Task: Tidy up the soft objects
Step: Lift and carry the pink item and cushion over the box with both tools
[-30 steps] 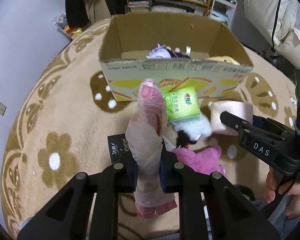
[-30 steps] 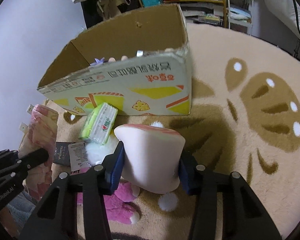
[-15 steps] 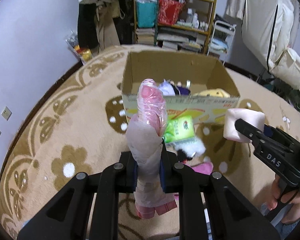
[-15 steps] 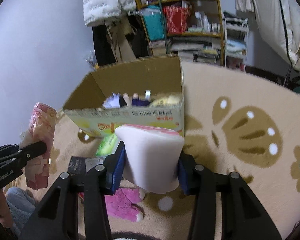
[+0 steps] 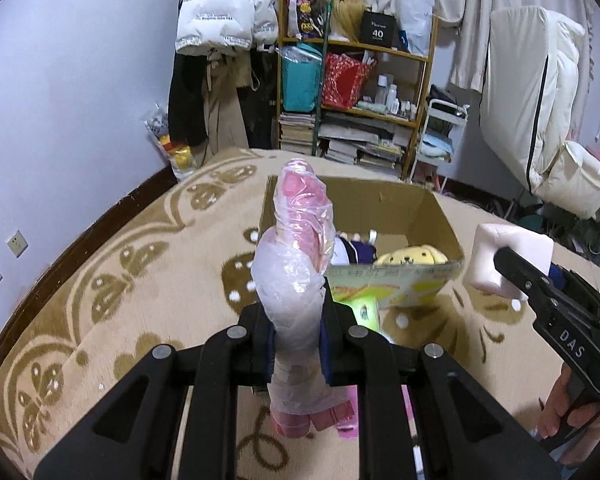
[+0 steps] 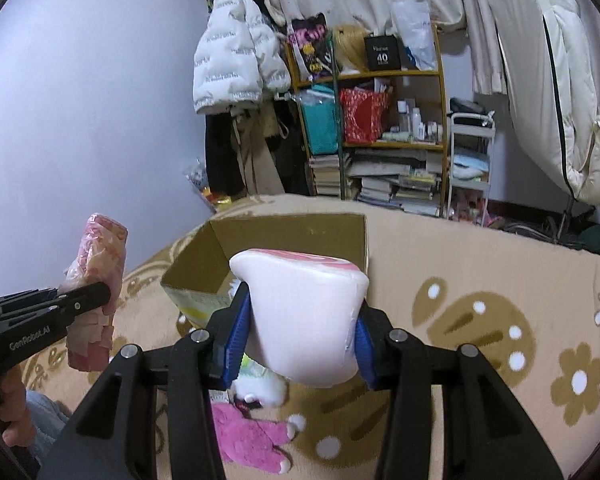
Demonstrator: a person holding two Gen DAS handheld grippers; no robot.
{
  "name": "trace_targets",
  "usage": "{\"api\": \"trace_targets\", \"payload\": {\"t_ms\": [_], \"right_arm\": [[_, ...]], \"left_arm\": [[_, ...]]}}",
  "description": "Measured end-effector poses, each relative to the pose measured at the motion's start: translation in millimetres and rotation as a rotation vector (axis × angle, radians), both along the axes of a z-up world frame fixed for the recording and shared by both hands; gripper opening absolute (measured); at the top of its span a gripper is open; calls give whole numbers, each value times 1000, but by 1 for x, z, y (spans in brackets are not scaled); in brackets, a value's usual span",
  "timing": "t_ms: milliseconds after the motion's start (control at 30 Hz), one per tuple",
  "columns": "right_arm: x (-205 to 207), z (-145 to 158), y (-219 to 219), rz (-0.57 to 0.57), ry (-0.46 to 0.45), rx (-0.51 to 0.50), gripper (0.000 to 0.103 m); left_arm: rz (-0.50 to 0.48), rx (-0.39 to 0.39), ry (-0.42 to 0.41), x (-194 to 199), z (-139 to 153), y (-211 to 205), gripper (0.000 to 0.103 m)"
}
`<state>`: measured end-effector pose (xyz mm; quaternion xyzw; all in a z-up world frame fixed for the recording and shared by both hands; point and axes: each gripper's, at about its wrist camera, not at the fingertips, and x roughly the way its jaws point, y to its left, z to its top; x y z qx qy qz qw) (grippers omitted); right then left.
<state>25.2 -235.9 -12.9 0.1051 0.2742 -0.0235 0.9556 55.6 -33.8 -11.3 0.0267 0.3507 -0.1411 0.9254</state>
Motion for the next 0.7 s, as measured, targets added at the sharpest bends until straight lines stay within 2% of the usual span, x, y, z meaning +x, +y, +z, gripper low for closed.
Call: {"api": "trace_targets", "payload": {"t_ms": [167, 700], "right_arm": [[7, 4, -2, -3, -32, -3, 48], [40, 8, -4, 6, -88, -23, 48]], "left_arm": [[-2, -6, -20, 8, 7, -4, 16], [-48, 50, -89, 35, 23, -28, 16]]}}
